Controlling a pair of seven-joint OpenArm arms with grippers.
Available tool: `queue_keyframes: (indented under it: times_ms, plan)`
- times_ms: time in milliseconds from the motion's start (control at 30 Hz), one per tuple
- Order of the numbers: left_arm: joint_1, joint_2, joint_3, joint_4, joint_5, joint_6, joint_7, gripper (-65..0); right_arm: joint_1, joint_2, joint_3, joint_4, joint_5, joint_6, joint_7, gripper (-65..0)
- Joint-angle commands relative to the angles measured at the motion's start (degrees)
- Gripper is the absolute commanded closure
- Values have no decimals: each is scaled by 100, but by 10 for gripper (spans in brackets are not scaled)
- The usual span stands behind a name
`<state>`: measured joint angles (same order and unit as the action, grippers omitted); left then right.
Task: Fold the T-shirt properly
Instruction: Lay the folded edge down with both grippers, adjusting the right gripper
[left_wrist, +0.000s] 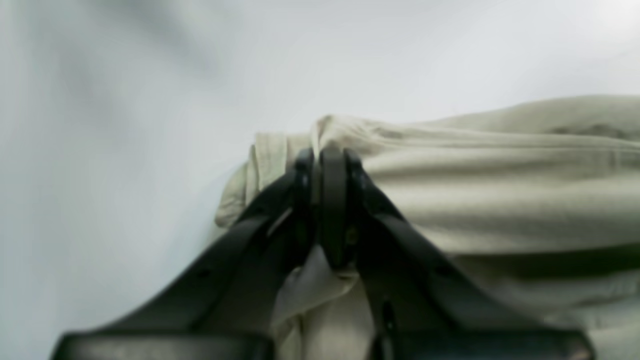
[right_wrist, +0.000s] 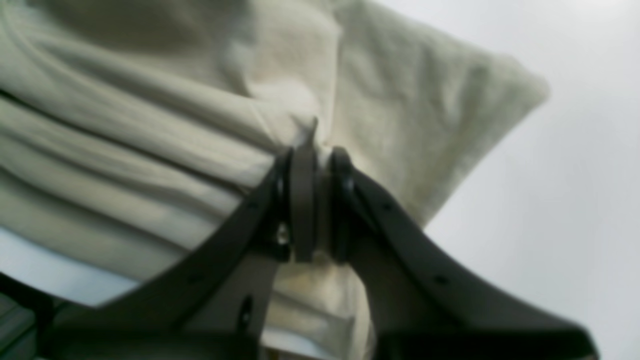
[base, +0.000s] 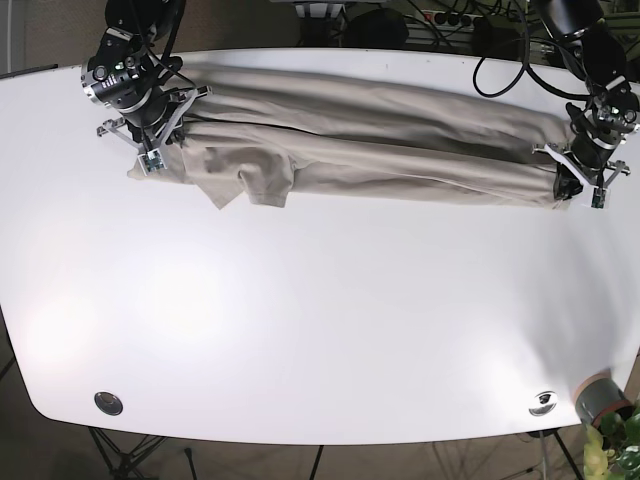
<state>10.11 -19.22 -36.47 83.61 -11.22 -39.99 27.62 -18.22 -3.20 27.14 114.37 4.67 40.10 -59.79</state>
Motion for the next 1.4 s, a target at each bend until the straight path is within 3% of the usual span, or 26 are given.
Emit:
queue_keyframes:
  times_ms: [0, 233, 300, 333, 433, 467, 567, 733, 867, 967, 1133, 1367]
  plan:
    - [5, -130, -138, 83, -69, 12, -102, 0, 6, 34, 25, 102, 30, -10, 93, -33]
    - [110, -166, -103, -67, -42, 3, -102, 0, -38, 34, 25, 93, 30, -10, 84, -41]
    - [110, -174, 20, -128, -34, 3, -32, 0, -38, 34, 25, 93, 30, -10, 84, -90]
    - [101, -218, 91, -128, -34, 3, 82, -40, -38, 34, 25, 93, 30, -10, 84, -130]
    - [75, -341, 231, -120, -42, 47, 496, -246, -38, 34, 25, 119, 232, -10, 84, -289]
    - [66, -341, 223, -120, -42, 47, 601, -329, -46, 34, 25, 128, 426, -10, 84, -341]
    - [-13, -341, 214, -49, -69, 56, 654, -463, -55, 78, 210, 128, 1120, -10, 67, -447]
    - [-48, -315, 205, 540, -78, 12, 654, -418, -38, 272, 544, 93, 2219, -10, 67, -472]
    - [-57, -148, 205, 856, -253, 3, 654, -393, 147, 456, 315, 40, 2439, -10, 67, -472]
    - [-66, -86, 240, 874, -324, 3, 654, -393, 376, 474, 95, -83, 2263, -10, 58, -472]
    - [-75, 107, 434, 628, -315, 3, 663, -392, 938, 474, -397, -434, 1401, -10, 58, -472]
    - [-39, 133, 434, 109, -306, 3, 645, -392, 1659, 474, -793, -1428, 751, -10, 58, -472]
